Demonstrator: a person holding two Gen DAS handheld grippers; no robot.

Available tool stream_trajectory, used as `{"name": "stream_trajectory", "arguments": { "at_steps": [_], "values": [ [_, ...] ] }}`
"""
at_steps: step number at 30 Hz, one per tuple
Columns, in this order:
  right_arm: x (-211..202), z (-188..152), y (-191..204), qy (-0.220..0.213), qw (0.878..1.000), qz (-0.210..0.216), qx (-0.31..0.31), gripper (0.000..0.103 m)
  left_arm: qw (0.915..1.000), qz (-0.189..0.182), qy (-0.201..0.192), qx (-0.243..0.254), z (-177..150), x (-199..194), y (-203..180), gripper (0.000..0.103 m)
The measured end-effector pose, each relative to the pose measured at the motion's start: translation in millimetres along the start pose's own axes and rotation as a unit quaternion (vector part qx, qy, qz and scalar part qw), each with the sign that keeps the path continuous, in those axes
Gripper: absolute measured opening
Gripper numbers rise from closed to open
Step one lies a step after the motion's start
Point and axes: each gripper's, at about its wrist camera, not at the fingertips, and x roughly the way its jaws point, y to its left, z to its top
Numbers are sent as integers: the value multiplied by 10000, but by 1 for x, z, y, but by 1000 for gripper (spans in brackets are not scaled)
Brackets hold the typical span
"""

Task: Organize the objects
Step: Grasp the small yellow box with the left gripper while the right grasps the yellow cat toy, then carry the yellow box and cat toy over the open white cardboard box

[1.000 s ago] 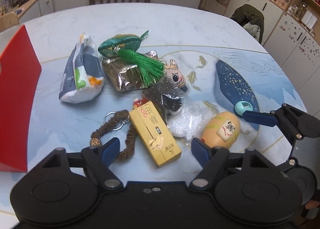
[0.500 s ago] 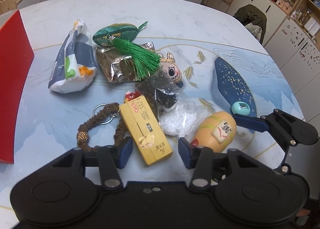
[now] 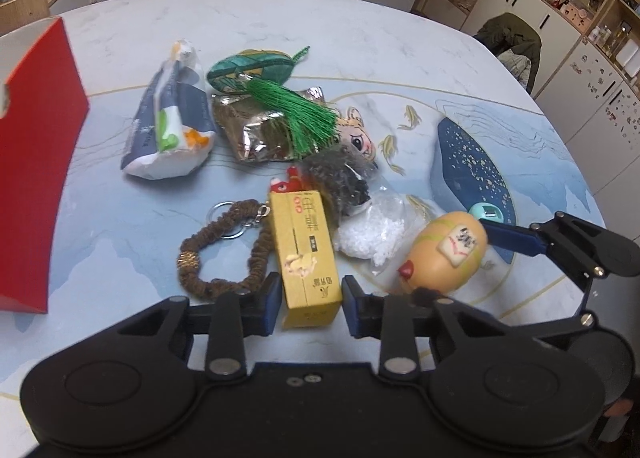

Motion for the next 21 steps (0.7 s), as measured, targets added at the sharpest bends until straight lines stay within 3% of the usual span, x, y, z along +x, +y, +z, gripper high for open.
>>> {"name": "stream_trajectory", "arguments": {
  "at_steps": [12, 21],
  "values": [
    [-31, 27, 2, -369, 9993, 34, -27, 73, 9987, -64, -465, -175, -8, -54, 33, 28],
    [-49, 58, 33, -558, 9984, 70, -34, 73, 9938, -344, -997, -356, -8, -113, 74, 28]
  ]
}}
